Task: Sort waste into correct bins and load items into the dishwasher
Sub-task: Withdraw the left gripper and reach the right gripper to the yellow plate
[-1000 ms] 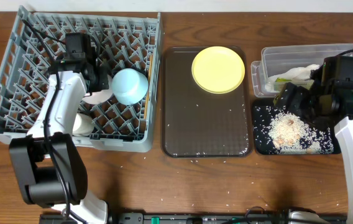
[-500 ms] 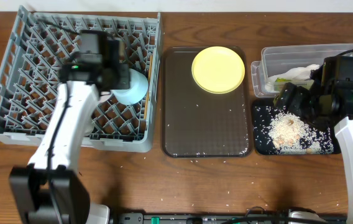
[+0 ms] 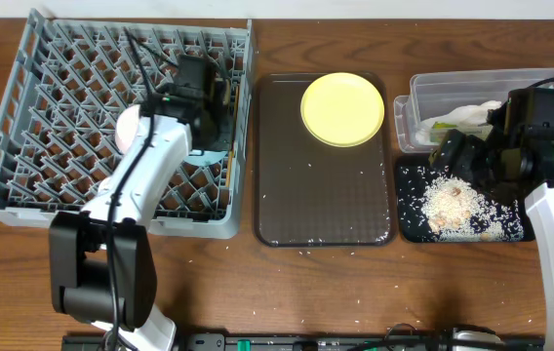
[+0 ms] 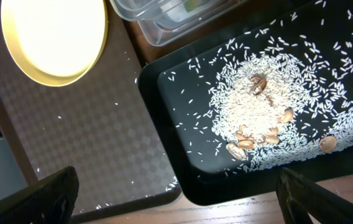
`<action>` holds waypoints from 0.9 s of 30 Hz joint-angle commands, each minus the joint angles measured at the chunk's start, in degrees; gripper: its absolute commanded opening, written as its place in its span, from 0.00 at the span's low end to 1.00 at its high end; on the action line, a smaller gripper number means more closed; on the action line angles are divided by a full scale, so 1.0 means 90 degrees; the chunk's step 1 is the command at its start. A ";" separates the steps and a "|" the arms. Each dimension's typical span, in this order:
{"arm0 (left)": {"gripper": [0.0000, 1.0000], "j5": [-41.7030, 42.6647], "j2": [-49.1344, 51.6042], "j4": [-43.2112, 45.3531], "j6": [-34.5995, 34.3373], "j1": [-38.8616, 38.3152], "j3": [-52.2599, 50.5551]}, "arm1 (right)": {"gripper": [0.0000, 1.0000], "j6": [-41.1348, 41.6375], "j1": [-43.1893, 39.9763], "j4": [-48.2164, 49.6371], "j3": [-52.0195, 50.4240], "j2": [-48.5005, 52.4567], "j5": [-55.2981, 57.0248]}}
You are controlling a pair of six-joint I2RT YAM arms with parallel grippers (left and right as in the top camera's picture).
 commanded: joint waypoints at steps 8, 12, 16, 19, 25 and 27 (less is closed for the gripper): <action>0.08 -0.0012 -0.1066 -0.0163 -0.0335 0.0058 -0.0022 | 0.99 -0.0061 -0.0034 -0.0007 0.0075 -0.0075 -0.0007; 0.33 -0.0015 -0.1753 -0.0418 -0.0328 0.0095 -0.0022 | 0.99 -0.0061 -0.0034 -0.0007 0.0075 -0.0075 -0.0007; 0.50 -0.0015 -0.2642 -0.0758 -0.0328 0.0095 -0.0022 | 0.99 -0.0061 -0.0034 -0.0007 0.0073 -0.0075 -0.0007; 0.60 -0.0012 -0.3254 -0.0857 -0.0330 0.0092 -0.0024 | 0.99 -0.0061 -0.0034 -0.0007 0.0075 -0.0075 -0.0007; 0.72 -0.0010 -0.4364 -0.1124 -0.0330 0.0092 -0.0024 | 0.99 0.0053 -0.0034 0.0631 0.0075 -0.0075 -0.0107; 0.73 -0.0010 -0.4626 -0.1341 -0.0330 0.0092 -0.0024 | 0.99 0.0129 -0.0034 0.0848 0.0075 -0.0075 -0.0374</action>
